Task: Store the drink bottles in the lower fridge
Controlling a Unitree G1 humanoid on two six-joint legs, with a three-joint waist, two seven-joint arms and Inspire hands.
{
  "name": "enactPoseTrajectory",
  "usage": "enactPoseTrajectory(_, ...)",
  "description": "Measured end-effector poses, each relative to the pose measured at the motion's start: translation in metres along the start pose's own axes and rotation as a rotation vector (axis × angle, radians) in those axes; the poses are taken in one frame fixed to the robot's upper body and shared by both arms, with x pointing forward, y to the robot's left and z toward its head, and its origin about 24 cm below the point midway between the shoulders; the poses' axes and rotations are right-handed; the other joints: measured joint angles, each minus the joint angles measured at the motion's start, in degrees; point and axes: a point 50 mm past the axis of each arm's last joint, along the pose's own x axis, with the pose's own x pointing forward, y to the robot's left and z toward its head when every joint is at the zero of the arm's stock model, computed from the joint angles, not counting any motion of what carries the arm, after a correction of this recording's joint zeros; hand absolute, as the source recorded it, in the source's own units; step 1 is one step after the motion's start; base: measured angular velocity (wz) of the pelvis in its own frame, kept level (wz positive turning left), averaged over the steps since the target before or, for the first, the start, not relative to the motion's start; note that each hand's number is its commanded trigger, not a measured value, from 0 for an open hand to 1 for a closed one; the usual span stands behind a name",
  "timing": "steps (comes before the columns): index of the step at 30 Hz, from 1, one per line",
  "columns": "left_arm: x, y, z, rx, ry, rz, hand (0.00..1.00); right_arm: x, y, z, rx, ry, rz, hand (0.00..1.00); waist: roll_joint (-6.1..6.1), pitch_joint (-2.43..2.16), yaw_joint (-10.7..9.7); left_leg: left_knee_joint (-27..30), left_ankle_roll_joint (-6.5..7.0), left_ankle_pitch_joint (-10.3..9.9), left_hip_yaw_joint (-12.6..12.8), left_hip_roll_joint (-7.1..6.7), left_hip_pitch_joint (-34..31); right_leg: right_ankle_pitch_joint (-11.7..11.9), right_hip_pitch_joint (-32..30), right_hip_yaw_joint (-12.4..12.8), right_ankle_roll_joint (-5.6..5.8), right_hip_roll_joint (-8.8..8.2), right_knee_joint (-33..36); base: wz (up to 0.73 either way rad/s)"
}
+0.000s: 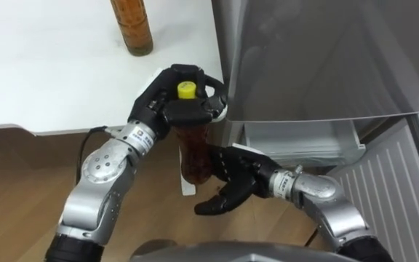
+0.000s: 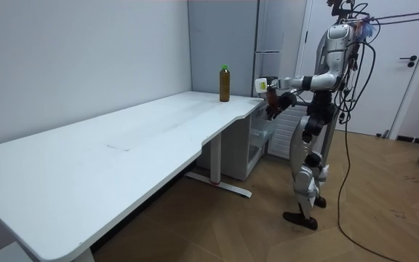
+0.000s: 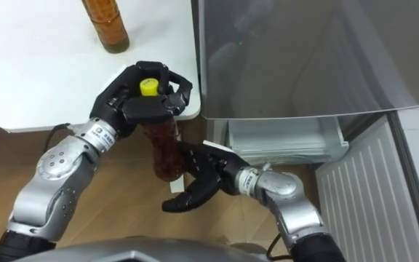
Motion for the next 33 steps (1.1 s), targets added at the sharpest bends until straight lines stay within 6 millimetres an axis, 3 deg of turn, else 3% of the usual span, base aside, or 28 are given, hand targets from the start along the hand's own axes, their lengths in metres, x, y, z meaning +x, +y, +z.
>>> enactPoseTrajectory(6, 0.0, -0.005, -0.002, 0.026, 0.007, -0.049, 1.0, 0.0, 0.001, 0.001, 0.06, -0.038, 0.007, 0.0, 0.46, 0.12, 0.01, 0.0, 0.0, 0.0, -0.09, 0.0, -0.26, 0.0, 0.12, -0.25, 0.0, 0.01, -0.04, 0.0)
enactPoseTrajectory(11, 0.0, -0.008, -0.007, 0.021, 0.032, -0.074, 1.0, 0.0, 0.001, 0.002, 0.099, -0.063, 0.014, 0.0, 1.15, -0.13, 0.04, 0.19, 0.01, 0.0, -0.1, 0.04, -1.09, 0.0, -0.5, -0.42, 0.0, 0.01, 0.06, 0.0)
enactPoseTrajectory(12, 0.0, -0.009, -0.011, 0.018, 0.046, -0.08, 1.0, 0.0, 0.002, 0.002, 0.12, -0.078, 0.019, 0.11, 1.32, -0.26, 0.07, 0.17, 0.01, 0.0, -0.1, 0.04, -1.09, 0.0, -0.53, -0.37, 0.0, 0.01, 0.06, 0.0)
enactPoseTrajectory(13, 0.0, -0.01, -0.014, 0.015, 0.058, -0.089, 1.0, 0.0, 0.002, 0.002, 0.128, -0.081, 0.021, 0.52, 1.41, -0.32, 0.05, 0.15, 0.02, 0.01, -0.11, 0.02, -1.04, 0.0, -0.55, -0.35, 0.0, 0.01, 0.05, 0.0)
enactPoseTrajectory(14, 0.0, -0.01, -0.015, 0.014, 0.065, -0.092, 1.0, 0.0, 0.002, 0.002, 0.13, -0.08, 0.022, 0.64, 1.43, -0.33, 0.06, 0.16, 0.02, 0.01, -0.11, 0.02, -0.99, 0.0, -0.54, -0.34, 0.0, 0.01, 0.05, 0.0)
enactPoseTrajectory(15, 0.0, -0.011, -0.018, 0.01, 0.077, -0.101, 1.0, 0.0, 0.002, 0.001, 0.14, -0.08, 0.027, 0.89, 1.43, -0.34, 0.07, 0.21, 0.02, 0.02, -0.11, 0.03, -0.86, 0.0, -0.45, -0.31, 0.0, 0.02, 0.03, 0.0)
enactPoseTrajectory(16, 0.0, -0.012, -0.021, 0.008, 0.087, -0.112, 1.0, -0.001, 0.002, 0.0, 0.146, -0.08, 0.03, 1.0, 1.42, -0.34, 0.09, 0.22, 0.02, 0.03, -0.11, 0.02, -0.83, 0.0, -0.45, -0.26, 0.0, 0.02, 0.03, 0.0)
enactPoseTrajectory(25, 0.0, -0.027, -0.028, 0.008, 0.119, -0.217, 1.0, 0.0, 0.001, 0.002, 0.171, -0.102, 0.012, 1.0, 0.66, -0.17, 0.03, 0.19, 0.03, 0.04, -0.11, 0.0, -0.81, 0.0, -0.57, -0.16, 0.01, 0.03, 0.0, 0.0)
enactPoseTrajectory(33, 0.0, -0.025, -0.028, -0.045, 0.112, -0.212, 1.0, 0.002, 0.005, 0.003, 0.153, -0.11, 0.025, 1.0, 0.23, -0.06, -0.04, 0.12, 0.03, 0.03, -0.12, 0.01, -0.98, 0.0, -0.54, -0.14, 0.0, 0.05, 0.01, 0.0)
